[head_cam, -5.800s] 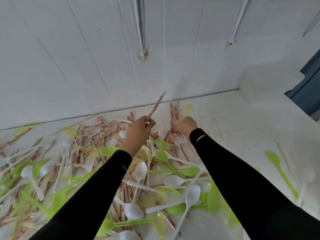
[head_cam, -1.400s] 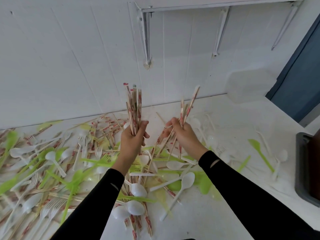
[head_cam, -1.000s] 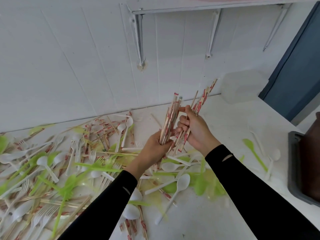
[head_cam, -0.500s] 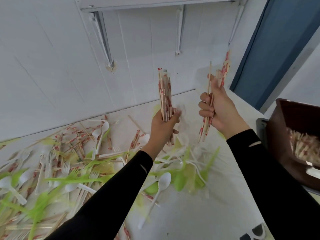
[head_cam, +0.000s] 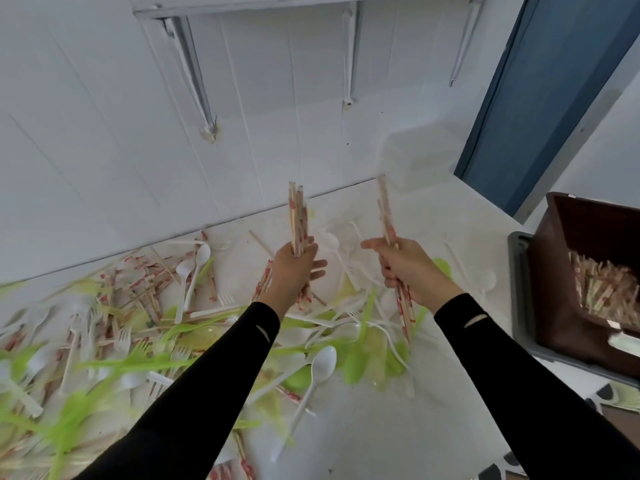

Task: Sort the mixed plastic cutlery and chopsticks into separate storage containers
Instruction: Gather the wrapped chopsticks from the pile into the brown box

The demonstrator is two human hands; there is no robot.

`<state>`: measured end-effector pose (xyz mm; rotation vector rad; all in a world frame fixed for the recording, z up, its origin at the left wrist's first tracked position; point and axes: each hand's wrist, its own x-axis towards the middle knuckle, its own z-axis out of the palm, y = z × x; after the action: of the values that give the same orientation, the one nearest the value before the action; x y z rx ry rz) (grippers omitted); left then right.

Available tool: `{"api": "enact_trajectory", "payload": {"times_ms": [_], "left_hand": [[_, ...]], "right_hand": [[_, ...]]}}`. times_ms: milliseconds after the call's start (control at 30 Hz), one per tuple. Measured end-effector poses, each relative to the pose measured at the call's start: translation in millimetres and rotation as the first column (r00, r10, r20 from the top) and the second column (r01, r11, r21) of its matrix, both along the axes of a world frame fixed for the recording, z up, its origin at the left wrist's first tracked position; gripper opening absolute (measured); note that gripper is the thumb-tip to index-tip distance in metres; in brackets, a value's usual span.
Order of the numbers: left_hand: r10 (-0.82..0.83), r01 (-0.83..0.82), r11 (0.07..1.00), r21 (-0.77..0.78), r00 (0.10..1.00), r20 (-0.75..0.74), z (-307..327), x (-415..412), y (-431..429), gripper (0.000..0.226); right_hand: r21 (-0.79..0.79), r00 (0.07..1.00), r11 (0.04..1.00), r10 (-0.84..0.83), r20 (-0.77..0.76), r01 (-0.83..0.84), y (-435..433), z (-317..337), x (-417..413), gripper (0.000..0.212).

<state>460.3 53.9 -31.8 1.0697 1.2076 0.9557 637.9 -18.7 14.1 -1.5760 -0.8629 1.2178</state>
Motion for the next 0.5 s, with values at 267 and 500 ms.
{"api": "enact_trajectory", "payload": {"times_ms": [267,500], "left_hand": [[0.022,0.068,0.987,0.143,0.837,-0.547,0.6,-74.1,38.4,0.018],[-0.032,0.125,0.991,0.056,0.611,-0.791,-17.3,-94.3,50.3,0.021]], "right_hand": [[-0.197,0.647,0.91,0.4,0.649,-0.365,9.9,-49.0,-48.6,0.039],[-0.29,0.311,0.905,0.386,0.869,-0.312,37.9,-59.0,-76.5,0.024]]}}
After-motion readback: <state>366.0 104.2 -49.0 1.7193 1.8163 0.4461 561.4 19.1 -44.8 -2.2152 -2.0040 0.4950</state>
